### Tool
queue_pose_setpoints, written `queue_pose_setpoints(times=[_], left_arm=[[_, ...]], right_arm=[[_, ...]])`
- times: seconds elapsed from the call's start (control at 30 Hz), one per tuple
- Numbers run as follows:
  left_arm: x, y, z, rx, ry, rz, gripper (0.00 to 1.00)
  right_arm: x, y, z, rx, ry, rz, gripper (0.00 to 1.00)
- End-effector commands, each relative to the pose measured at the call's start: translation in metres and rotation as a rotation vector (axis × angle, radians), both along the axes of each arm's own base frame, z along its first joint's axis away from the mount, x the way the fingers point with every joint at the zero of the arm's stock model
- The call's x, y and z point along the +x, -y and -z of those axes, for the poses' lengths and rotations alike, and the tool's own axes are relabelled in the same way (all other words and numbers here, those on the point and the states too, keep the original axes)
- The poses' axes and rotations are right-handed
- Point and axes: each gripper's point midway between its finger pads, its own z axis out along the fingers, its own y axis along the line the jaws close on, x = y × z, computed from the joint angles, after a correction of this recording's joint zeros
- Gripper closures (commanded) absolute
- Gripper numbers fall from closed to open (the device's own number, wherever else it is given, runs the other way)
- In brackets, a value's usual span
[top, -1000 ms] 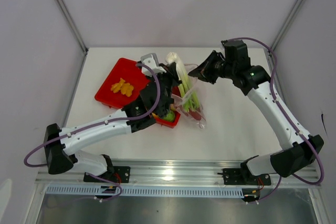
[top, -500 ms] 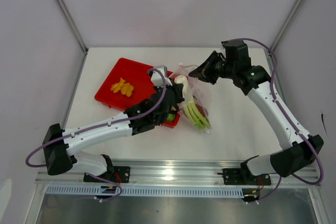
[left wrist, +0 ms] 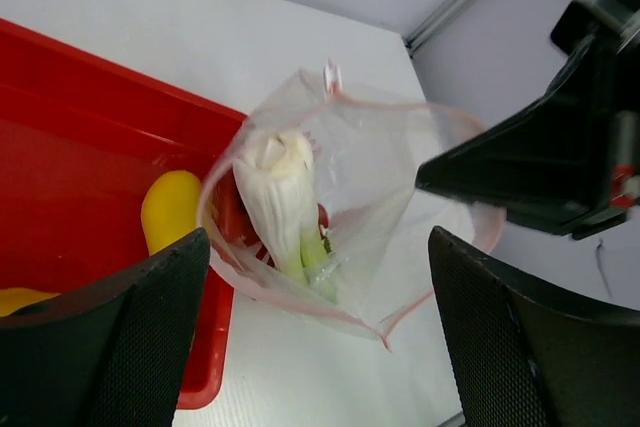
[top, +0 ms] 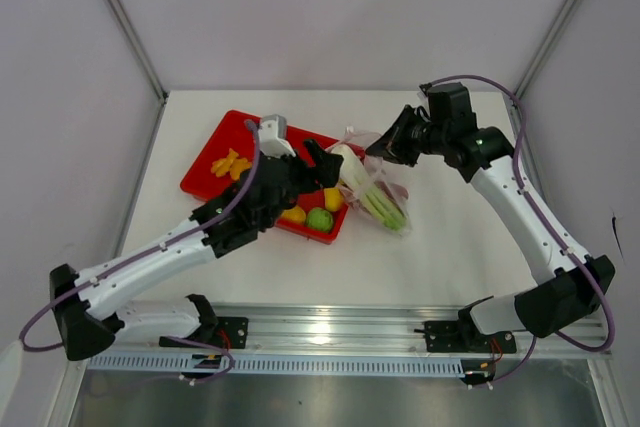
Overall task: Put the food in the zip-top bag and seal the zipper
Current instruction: Place the fake vegetable in the zipper food storage bag.
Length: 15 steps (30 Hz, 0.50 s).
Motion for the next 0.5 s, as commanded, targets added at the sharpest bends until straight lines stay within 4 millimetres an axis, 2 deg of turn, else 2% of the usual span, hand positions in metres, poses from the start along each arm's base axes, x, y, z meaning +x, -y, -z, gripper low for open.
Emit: queue_pose_setpoints(times=[0.0, 0.1, 0.27, 0.37, 0.4, 0.47], left_arm=[[-0.001, -0.024, -0.039, -0.027, 0.02, 0.018, 0.1], [0.011, -0.041, -0.032, -0.042, -0.054, 0.031, 0.12], [0.035, -0.062, 0.003, 0.062, -0.161, -0.006, 0.13], [0.044, -0.062, 0.022, 0.119, -0.197, 0.004, 0.13], [0.047, -0.056, 0.041, 0.148, -0.249, 0.022, 0.13], [0.05, -0.045, 0.054, 0.182, -0.296, 0.077, 0.14]], right_arm=[[-0.01, 0.017, -0.001, -0.095, 0.087, -0.024, 1.0], [-0.014, 0.037, 0.014, -0.186, 0.095, 0.001, 1.0], [-0.021, 0.068, 0.033, -0.324, 0.114, 0.049, 1.0], [-0.022, 0.087, 0.042, -0.376, 0.106, 0.09, 1.0], [-0.02, 0.094, 0.043, -0.381, 0.103, 0.11, 1.0], [-0.021, 0.099, 0.047, -0.381, 0.095, 0.113, 1.0]])
